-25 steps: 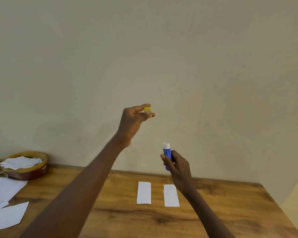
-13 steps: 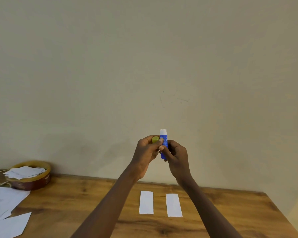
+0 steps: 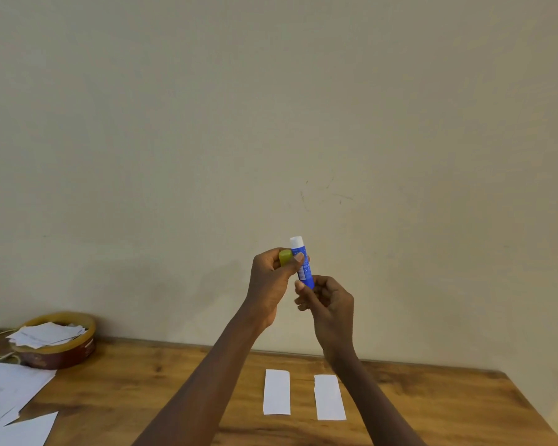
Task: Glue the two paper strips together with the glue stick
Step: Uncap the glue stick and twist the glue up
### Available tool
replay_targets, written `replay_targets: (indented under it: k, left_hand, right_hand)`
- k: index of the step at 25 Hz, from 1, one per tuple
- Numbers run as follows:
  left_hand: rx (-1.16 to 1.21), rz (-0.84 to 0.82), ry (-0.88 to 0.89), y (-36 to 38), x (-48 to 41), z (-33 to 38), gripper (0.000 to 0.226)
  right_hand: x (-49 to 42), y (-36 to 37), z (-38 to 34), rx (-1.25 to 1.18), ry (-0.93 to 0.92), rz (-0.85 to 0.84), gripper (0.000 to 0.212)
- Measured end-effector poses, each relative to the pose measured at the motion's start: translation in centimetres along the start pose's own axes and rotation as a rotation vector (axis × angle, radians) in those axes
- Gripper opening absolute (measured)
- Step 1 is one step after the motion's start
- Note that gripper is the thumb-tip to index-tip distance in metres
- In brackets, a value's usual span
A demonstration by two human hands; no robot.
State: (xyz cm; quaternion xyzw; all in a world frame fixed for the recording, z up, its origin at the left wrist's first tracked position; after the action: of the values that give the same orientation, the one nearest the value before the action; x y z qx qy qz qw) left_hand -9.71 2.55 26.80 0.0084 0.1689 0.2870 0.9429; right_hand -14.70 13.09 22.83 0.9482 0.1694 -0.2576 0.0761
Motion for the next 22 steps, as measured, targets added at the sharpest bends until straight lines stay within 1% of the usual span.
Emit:
replay_targets:
  k: [1, 3, 4, 5, 8, 9, 10, 12, 13, 14, 17, 18, 19, 21, 22]
  left_hand:
    - [-0.010, -0.003, 0.008, 0.0, -0.1, 0.0, 0.013]
    - [-0.028, -0.015, 0.013, 0.2, -0.3, -0.3, 0.016]
    - [-0.039, -0.018, 0.016, 0.4, -0.3, -0.4, 0.018]
    - [-0.051, -0.015, 0.021, 0.5, -0.4, -0.4, 0.020]
    - [-0.073, -0.003, 0.046, 0.7, -0.8, -0.4, 0.022]
    - [-0.074, -0.007, 0.051, 0.8, -0.9, -0.2, 0.022]
    - [-0.074, -0.012, 0.052, 0.9, -1.0, -0.2, 0.021]
    - [-0.063, -0.021, 0.049, 1.1, -1.1, -0.2, 0.017]
    - [-0.058, -0.024, 0.049, 1.2, -1.1, -0.3, 0.017]
    - [-0.058, -0.029, 0.049, 1.3, -1.1, -0.4, 0.019]
    - [-0.075, -0.046, 0.054, 1.6, -1.1, -0.6, 0.023]
    - [-0.089, -0.049, 0.055, 1.7, -1.1, -0.7, 0.024]
    - [-0.103, -0.049, 0.054, 1.7, -1.1, -0.8, 0.026]
    - [-0.105, -0.042, 0.052, 1.7, -1.1, -0.9, 0.026]
    - [-0.099, -0.038, 0.052, 1.7, -1.1, -0.9, 0.026]
  right_hand:
    - [0.1, 0.6, 0.8, -0.142, 0.095, -0.052, 0.014]
    - [0.7, 1.8, 2.0, -0.420, 0.282, -0.144, 0.032]
    - [0.8, 2.0, 2.3, -0.466, 0.314, -0.142, 0.034]
    - [0.8, 1.9, 2.2, -0.448, 0.304, -0.125, 0.030]
    - [0.2, 0.6, 1.3, -0.186, 0.156, 0.012, 0.012]
    - [0.1, 0.4, 1.2, -0.175, 0.147, 0.031, 0.009]
    - [0.1, 0.4, 1.3, -0.200, 0.169, 0.027, 0.016]
    - [0.2, 0.9, 1.8, -0.292, 0.250, -0.038, 0.034]
    - [0.4, 1.0, 1.9, -0.316, 0.275, -0.056, 0.035]
    - [0.4, 0.8, 1.8, -0.308, 0.271, -0.042, 0.031]
    - [0.4, -0.5, 1.6, -0.150, 0.179, 0.076, 0.008]
    - [0.5, -0.6, 1.5, -0.120, 0.167, 0.078, 0.005]
    - [0.5, -0.6, 1.6, -0.110, 0.166, 0.062, 0.009]
    - [0.5, -0.3, 2.0, -0.154, 0.222, 0.013, 0.025]
    - [0.5, -0.1, 2.1, -0.179, 0.247, -0.005, 0.028]
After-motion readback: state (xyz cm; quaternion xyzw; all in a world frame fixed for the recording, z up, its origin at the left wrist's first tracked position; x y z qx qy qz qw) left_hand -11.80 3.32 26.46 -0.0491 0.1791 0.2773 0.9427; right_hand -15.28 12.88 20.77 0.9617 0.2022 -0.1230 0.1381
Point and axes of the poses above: each hand's wrist, its own x-axis away from the middle knuckle, its own y-axis out of the palm, z = x × y, the point moved 9 cm from there along -x, towards the middle knuckle, and after that the axes turned 2 degrees about x, right-handed, at the moved point
